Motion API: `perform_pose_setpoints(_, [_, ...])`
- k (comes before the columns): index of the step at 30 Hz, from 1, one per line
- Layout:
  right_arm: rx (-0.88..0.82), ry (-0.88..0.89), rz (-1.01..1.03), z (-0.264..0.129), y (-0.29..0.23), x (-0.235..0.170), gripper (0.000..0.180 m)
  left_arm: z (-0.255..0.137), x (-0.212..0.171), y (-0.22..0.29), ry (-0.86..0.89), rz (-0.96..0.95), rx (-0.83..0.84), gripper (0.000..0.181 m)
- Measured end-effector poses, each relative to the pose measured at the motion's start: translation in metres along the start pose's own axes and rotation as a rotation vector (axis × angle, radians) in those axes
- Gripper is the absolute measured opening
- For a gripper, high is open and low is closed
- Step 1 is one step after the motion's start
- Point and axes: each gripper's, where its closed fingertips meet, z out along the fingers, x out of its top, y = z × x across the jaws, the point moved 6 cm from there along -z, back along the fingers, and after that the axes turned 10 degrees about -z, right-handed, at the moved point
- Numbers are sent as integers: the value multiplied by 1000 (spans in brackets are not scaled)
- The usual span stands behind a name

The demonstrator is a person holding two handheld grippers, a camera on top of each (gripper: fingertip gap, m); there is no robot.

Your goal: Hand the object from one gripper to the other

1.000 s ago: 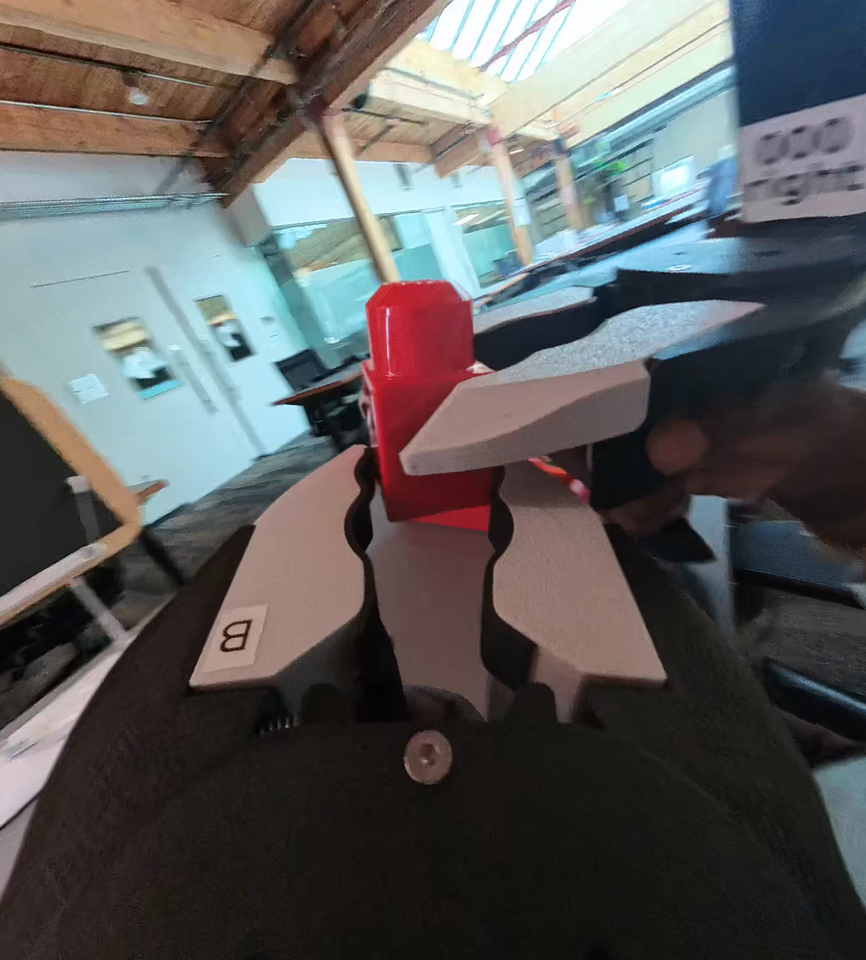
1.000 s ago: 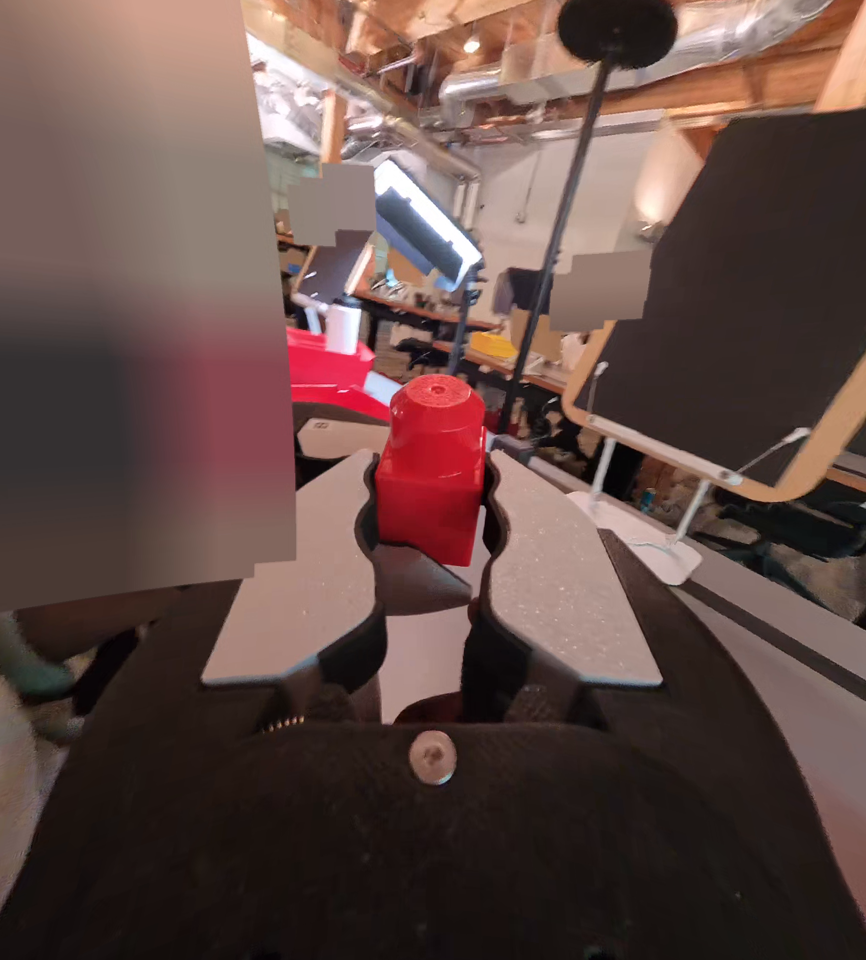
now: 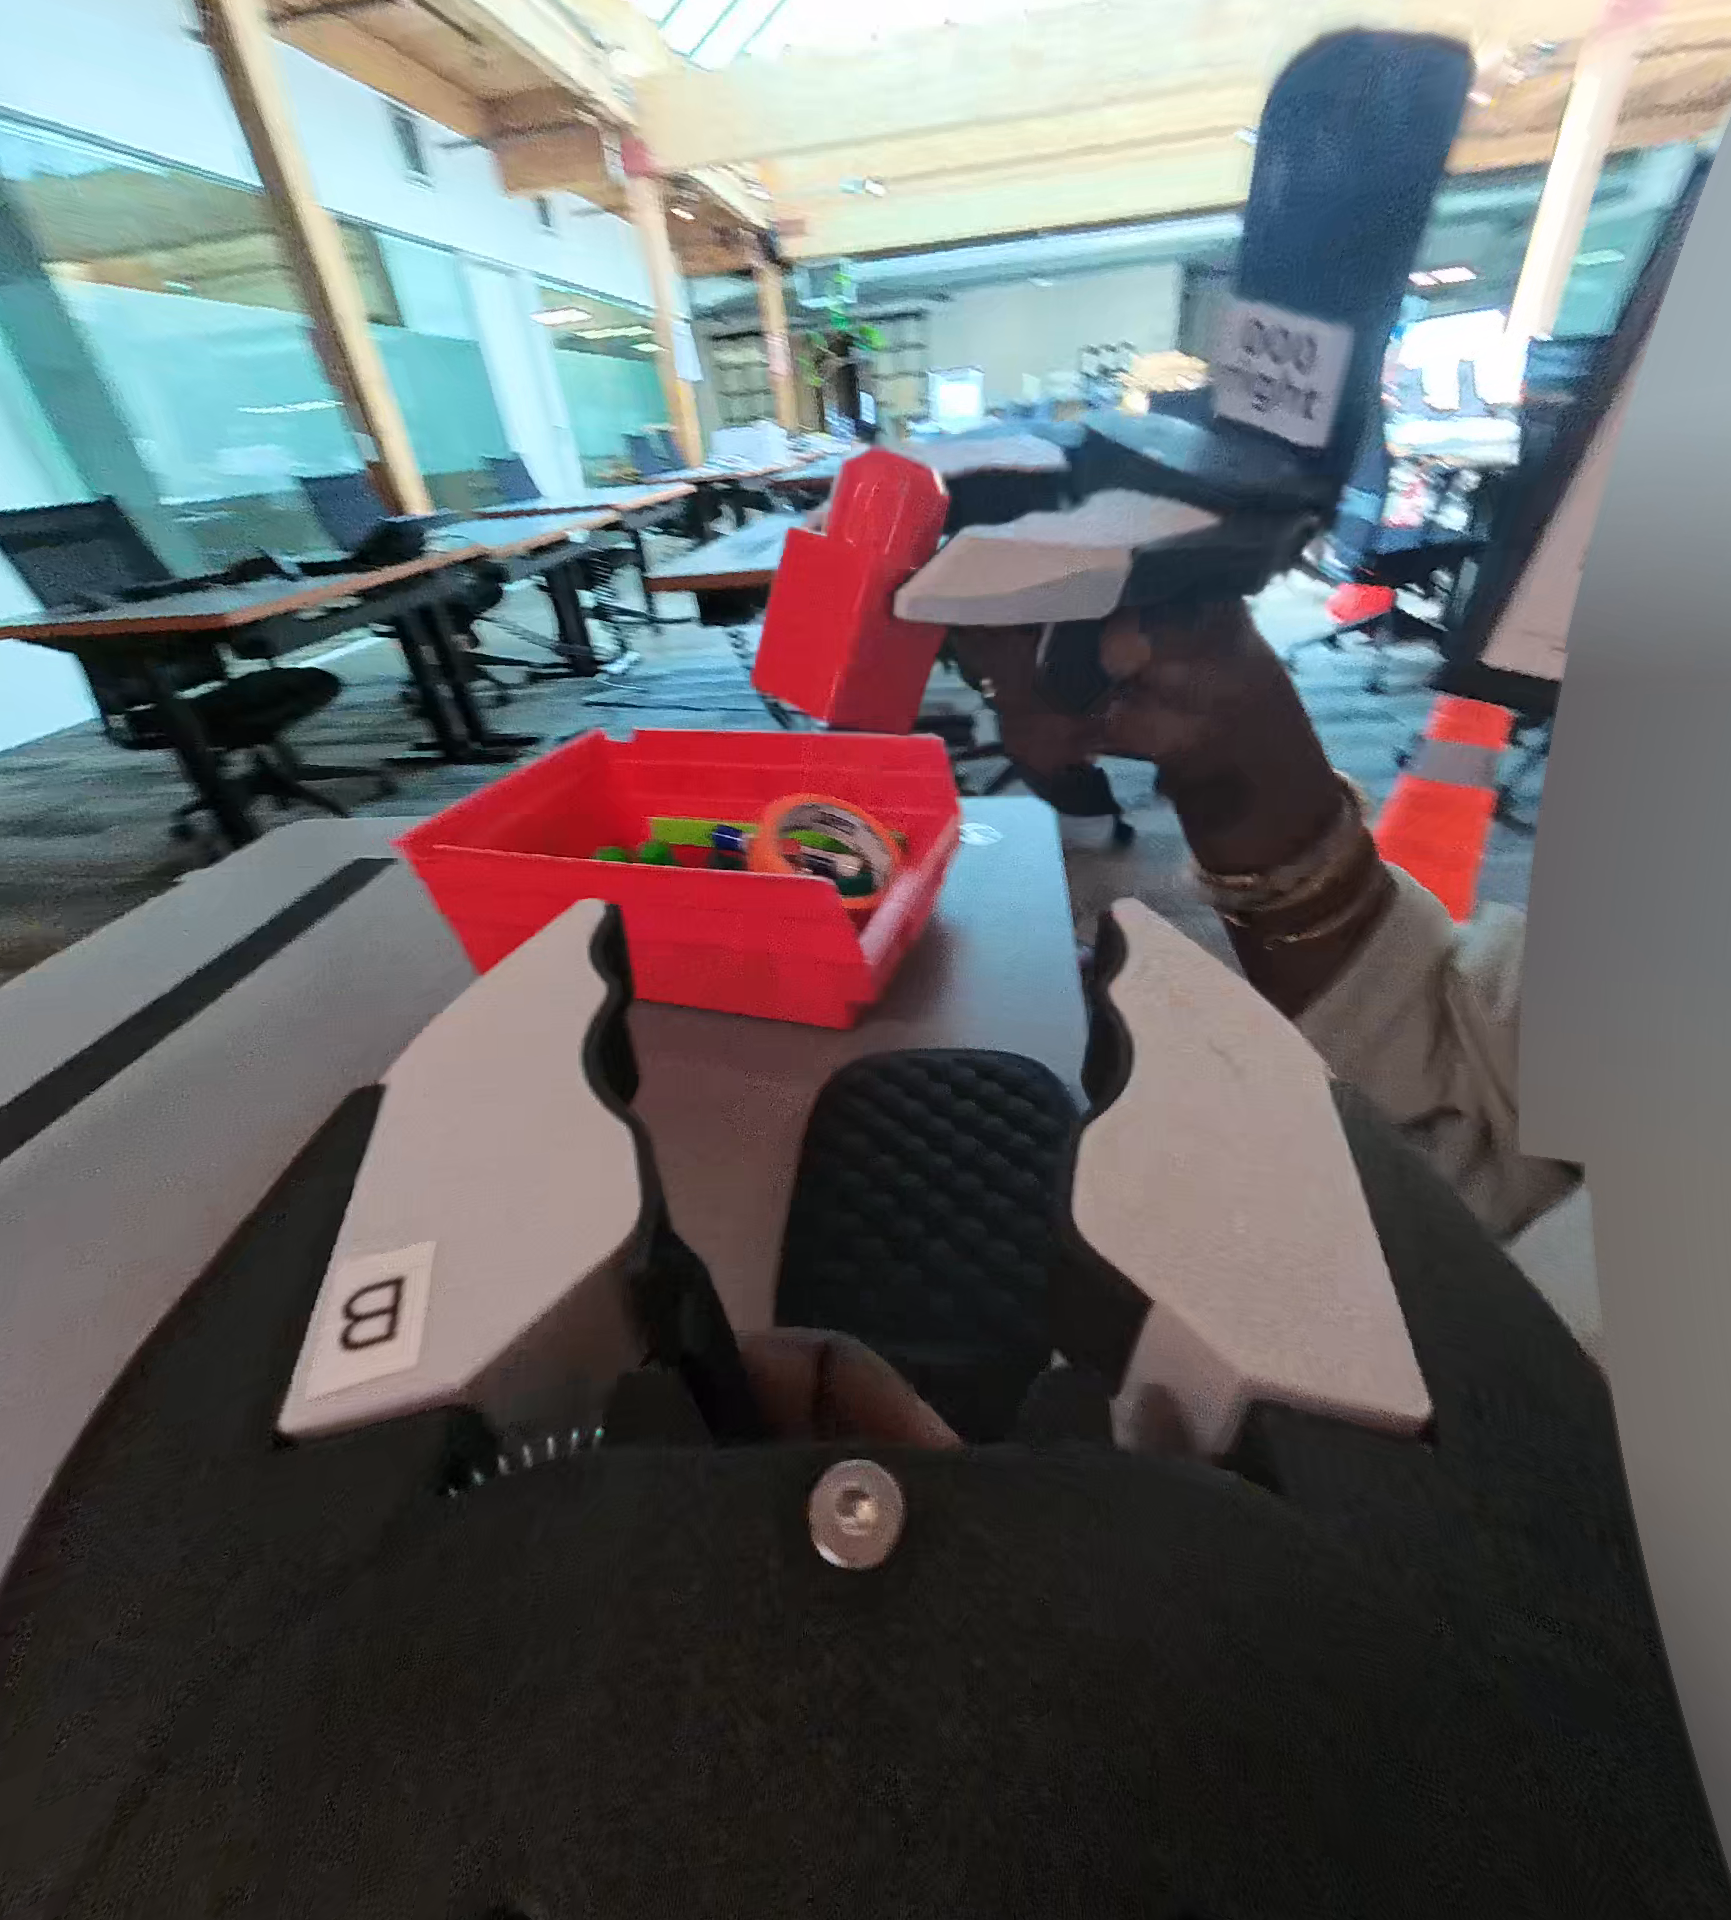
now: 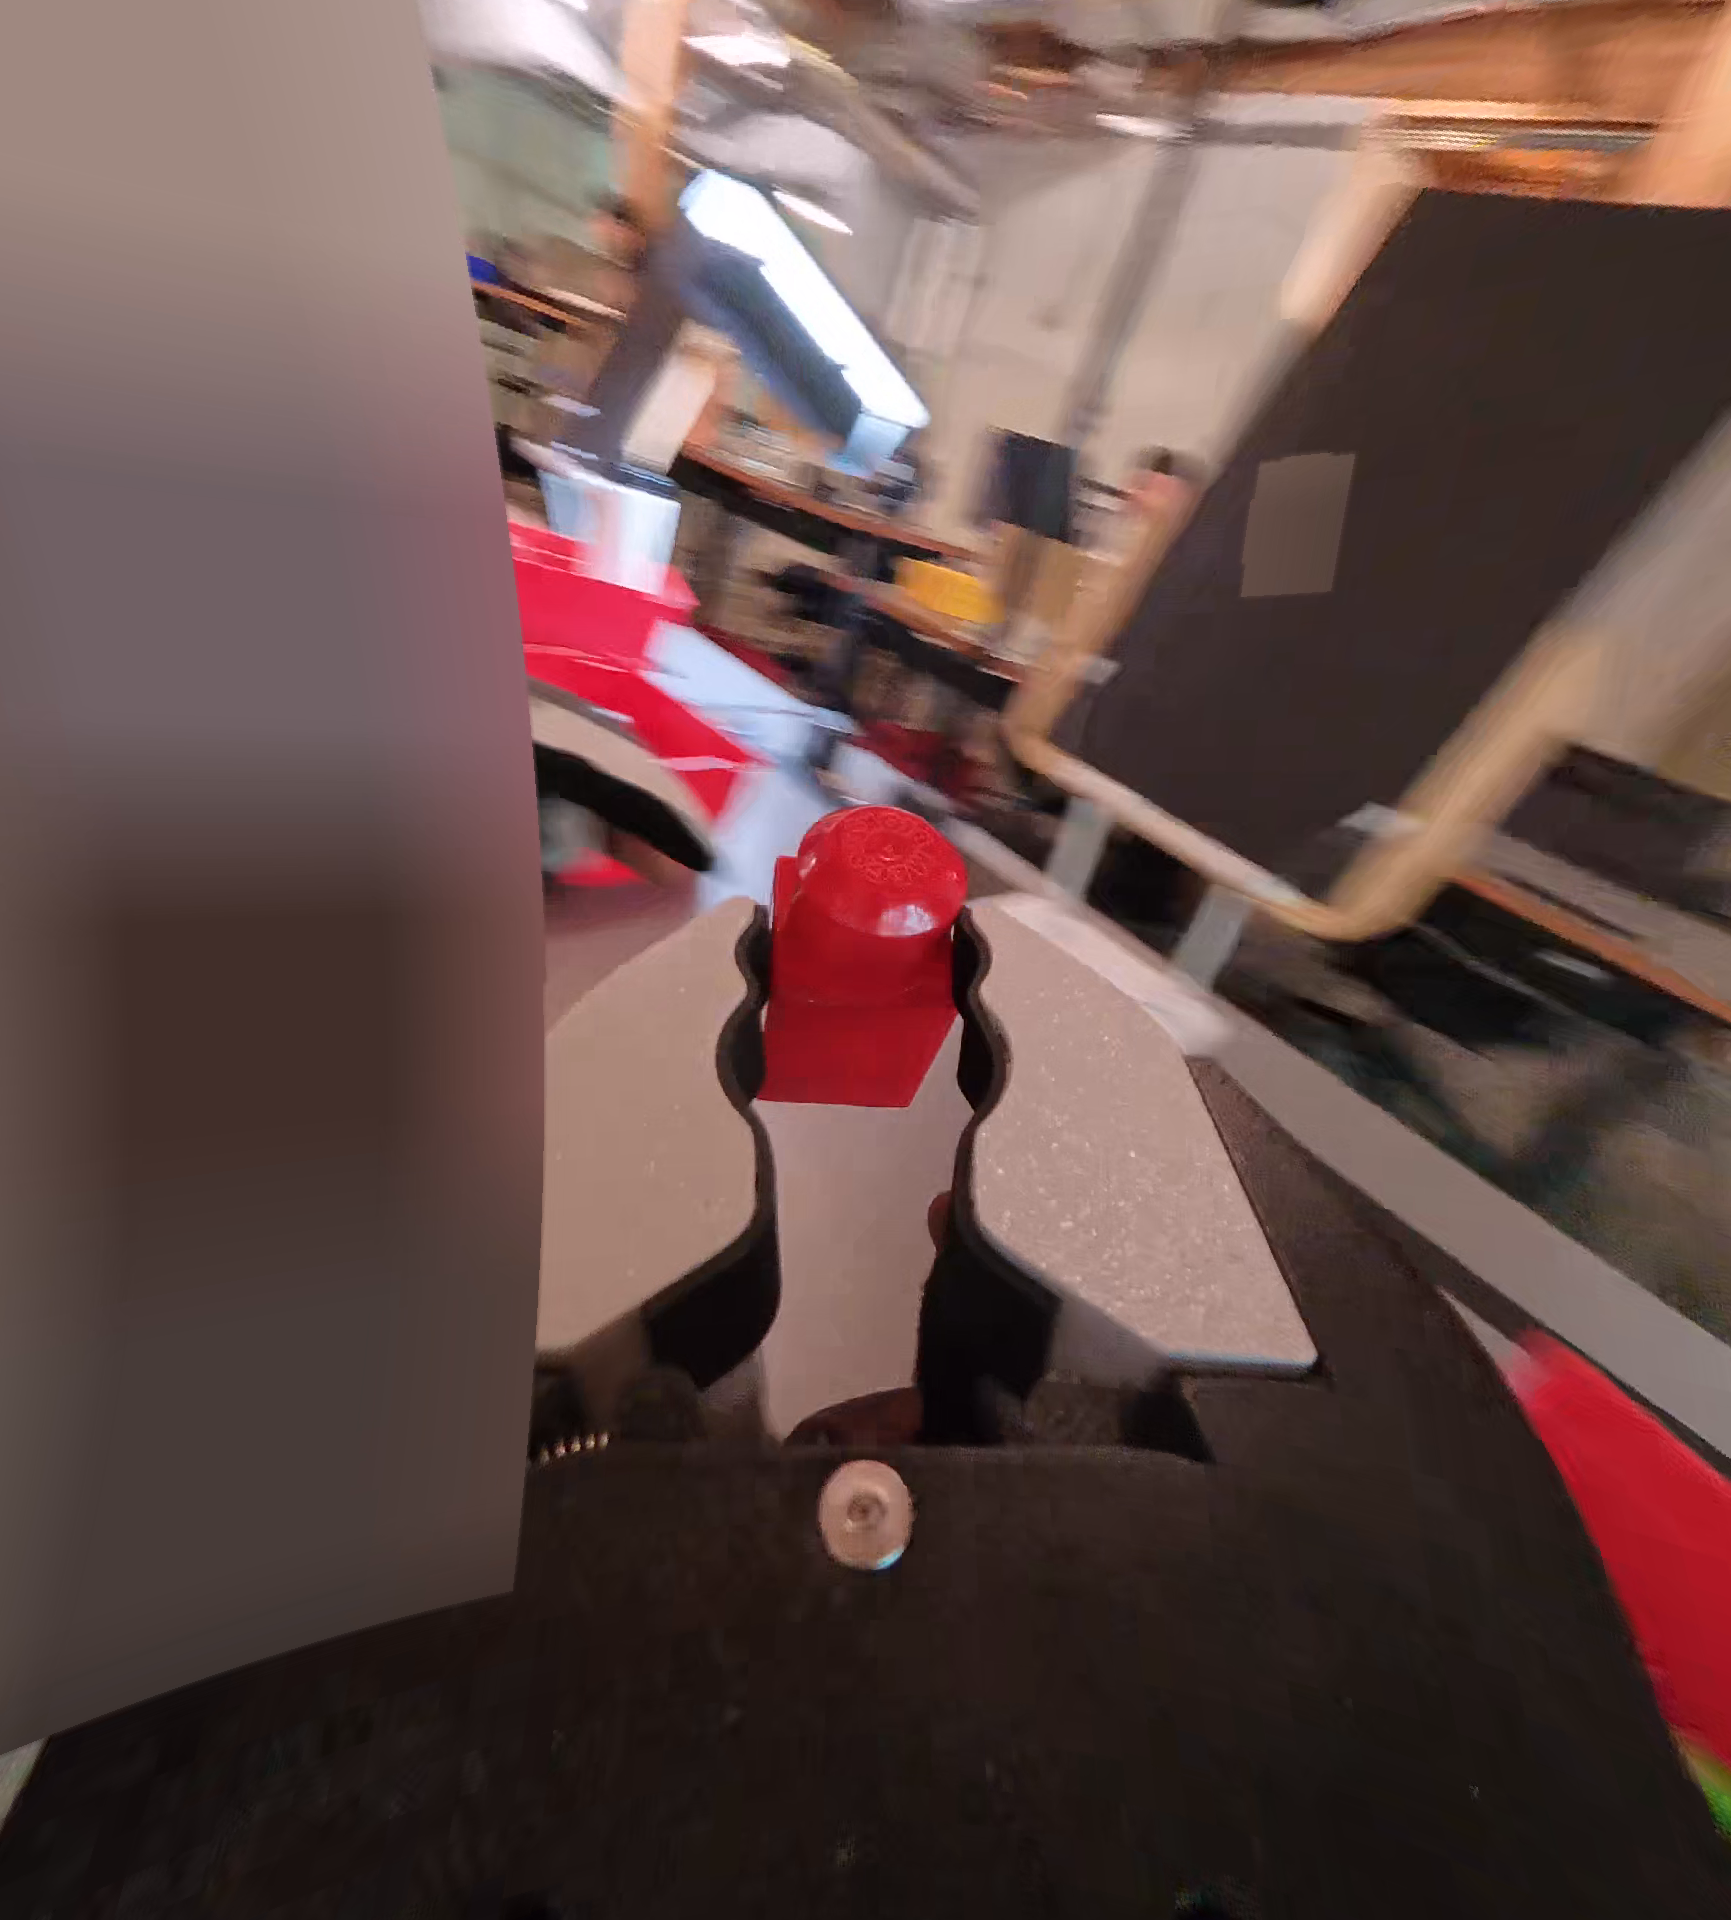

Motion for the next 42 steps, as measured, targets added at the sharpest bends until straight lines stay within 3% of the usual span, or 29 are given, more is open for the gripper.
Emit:
perform_pose_setpoints(3, [-383, -225, -39, -30, 63, -34, 33, -16, 15, -15, 56, -48, 88, 100])
perform_pose_setpoints(7, [-654, -461, 37, -60, 121, -96, 33, -38, 27, -29, 68, -28, 200, 109])
perform_pose_setpoints(12, [-661, -639, 219, -57, 144, -175, 33, -70, 39, -41, 59, 0, 312, 112])
perform_pose_setpoints(18, [-610, -732, 301, -45, 141, -214, 33, -134, 57, -58, 105, 42, 523, 107])
perform_pose_setpoints(25, [-589, -771, 298, -40, 137, -222, 33, -210, 65, -58, 161, 49, 705, 101])
perform_pose_setpoints(28, [-603, -757, 294, -40, 138, -220, 45, -236, 61, -61, 137, 58, 823, 99])
perform_pose_setpoints(33, [-626, -739, 281, -41, 140, -211, 64, -273, 43, -71, 5, 38, 1032, 94])
perform_pose_setpoints(39, [-593, -617, 276, -36, 132, -177, 65, -309, 6, -92, -297, -64, 1315, 89])
perform_pose_setpoints(42, [-521, -513, 296, -25, 117, -152, 64, -321, -6, -102, -359, -126, 1394, 87])
